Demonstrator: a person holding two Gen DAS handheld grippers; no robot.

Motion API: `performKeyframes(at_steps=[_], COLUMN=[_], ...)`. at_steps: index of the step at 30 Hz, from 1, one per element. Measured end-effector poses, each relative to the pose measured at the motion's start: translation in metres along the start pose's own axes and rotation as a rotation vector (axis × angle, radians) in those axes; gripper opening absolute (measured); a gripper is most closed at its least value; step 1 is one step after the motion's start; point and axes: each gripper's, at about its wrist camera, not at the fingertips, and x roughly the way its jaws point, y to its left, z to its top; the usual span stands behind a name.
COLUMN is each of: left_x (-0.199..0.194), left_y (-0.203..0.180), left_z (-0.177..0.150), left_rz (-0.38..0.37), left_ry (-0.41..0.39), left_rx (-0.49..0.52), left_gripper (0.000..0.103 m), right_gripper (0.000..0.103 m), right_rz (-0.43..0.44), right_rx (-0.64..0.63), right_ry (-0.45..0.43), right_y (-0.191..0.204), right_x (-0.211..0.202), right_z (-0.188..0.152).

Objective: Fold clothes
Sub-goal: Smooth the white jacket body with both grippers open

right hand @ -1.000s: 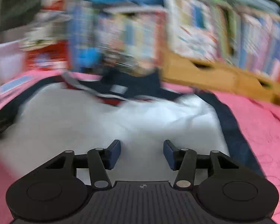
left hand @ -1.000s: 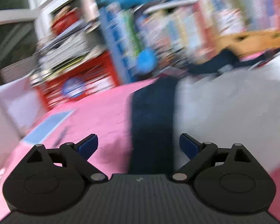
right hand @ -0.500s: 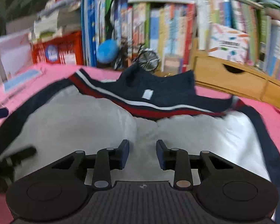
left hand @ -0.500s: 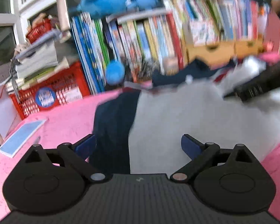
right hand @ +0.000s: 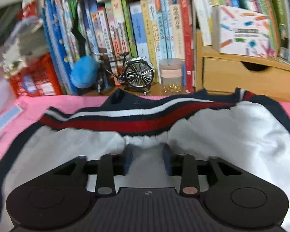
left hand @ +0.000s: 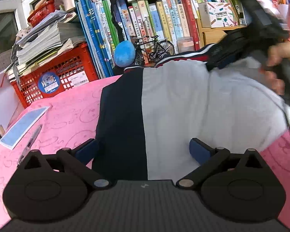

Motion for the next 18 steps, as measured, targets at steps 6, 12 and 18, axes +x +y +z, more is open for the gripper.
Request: performKeyframes(at_steps=[6, 12, 18], left_x=[0.008, 0.017, -0.032], left_y=[0.013, 0.041, 0.015], left_z=[0.002, 0.010, 0.024], left_rz=[0.042, 0.271, 0.049], left_ry=[-0.010, -0.042, -0.109], left_rx=[0.029, 0.103, 0.040], left_gripper=[0.103, 0.103, 0.103], right_gripper=[0.060, 0.065, 0.066], right_rz=[-0.282, -0.470, -0.196], right_rx=[-0.149, 0.030, -0.123], right_ry=[-0.011, -0.054, -0.174], right_y=[-0.053, -0.127, -0.043], right_x=[-0.082, -0.165, -0.184], right_z=[-0.057, -0.094, -0.097])
